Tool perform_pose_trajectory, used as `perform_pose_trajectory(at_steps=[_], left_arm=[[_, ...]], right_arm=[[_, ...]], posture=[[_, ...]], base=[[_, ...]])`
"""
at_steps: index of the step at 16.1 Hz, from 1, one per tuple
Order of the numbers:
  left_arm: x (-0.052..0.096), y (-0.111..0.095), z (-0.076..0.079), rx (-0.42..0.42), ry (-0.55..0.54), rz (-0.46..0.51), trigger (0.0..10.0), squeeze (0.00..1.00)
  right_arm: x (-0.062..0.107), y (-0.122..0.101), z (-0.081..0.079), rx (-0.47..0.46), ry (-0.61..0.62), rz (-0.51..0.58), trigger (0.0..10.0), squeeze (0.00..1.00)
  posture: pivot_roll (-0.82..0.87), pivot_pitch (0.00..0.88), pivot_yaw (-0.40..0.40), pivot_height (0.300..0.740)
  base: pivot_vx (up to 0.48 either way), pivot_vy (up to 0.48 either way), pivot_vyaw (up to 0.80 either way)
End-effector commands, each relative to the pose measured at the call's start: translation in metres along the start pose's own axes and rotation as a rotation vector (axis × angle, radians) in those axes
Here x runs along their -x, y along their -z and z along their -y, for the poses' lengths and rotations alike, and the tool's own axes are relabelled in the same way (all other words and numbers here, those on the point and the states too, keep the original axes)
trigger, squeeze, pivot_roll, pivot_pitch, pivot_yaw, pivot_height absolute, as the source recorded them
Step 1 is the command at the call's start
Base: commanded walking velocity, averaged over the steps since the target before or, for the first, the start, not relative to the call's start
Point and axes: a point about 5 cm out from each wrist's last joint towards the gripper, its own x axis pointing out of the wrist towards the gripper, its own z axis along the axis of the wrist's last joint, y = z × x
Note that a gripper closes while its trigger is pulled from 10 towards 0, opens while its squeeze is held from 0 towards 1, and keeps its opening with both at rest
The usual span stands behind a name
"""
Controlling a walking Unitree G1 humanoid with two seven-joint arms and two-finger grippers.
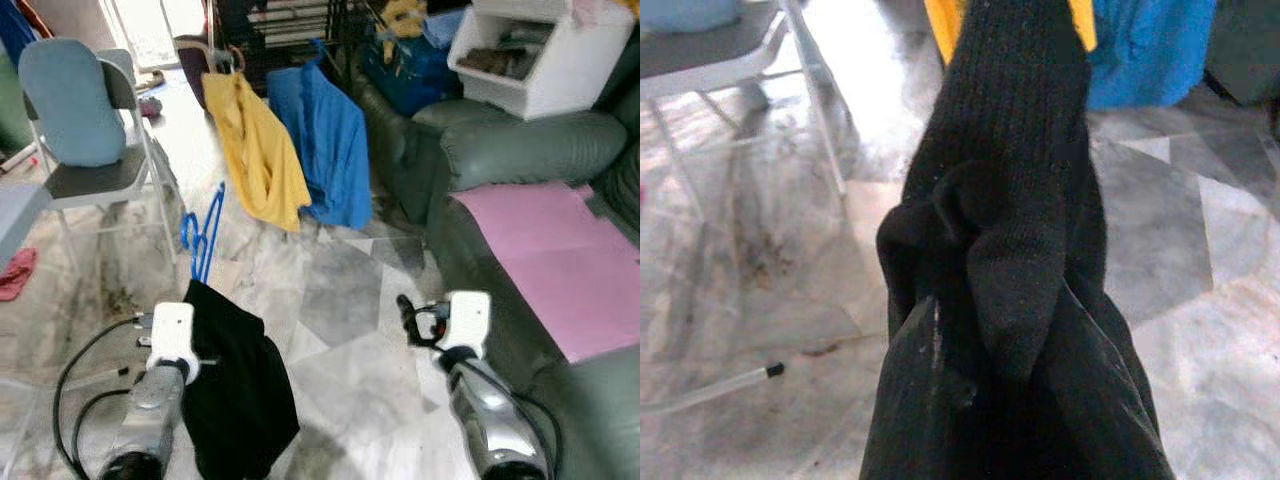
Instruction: Hang hanger
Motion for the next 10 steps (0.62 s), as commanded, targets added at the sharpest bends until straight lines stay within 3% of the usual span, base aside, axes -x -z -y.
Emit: perform_pose_trajectory(at_steps=[1, 5, 10], left_arm=[[-0.0042, -0.0122, -0.0043, -0.009, -0.027, 0.038, 10.0, 0.0], [-0.0049, -0.0101, -0.0052, 0.016, -0.074, 0.02, 10.0, 0.0], [-0.0061, -0.0107, -0.0051, 0.044, -0.075, 0.017, 10.0, 0.0]], right_arm=[[-0.0024, -0.0054, -0.0007, -0.004, -0.004, 0.016, 10.0, 0.0], [-0.006, -0.0093, -0.0034, 0.005, -0.025, 0.024, 10.0, 0.0], [-0.0089, -0.0123, -0.0021, -0.006, -0.025, 0.03, 10.0, 0.0]], posture=[[-0.13, 0.0, 0.057, 0.74], [-0.13, 0.0, 0.045, 0.74], [-0.13, 0.0, 0.042, 0.74]], base=[[0.0, 0.0, 0.0], [0.0, 0.0, 0.68], [0.0, 0.0, 0.0]])
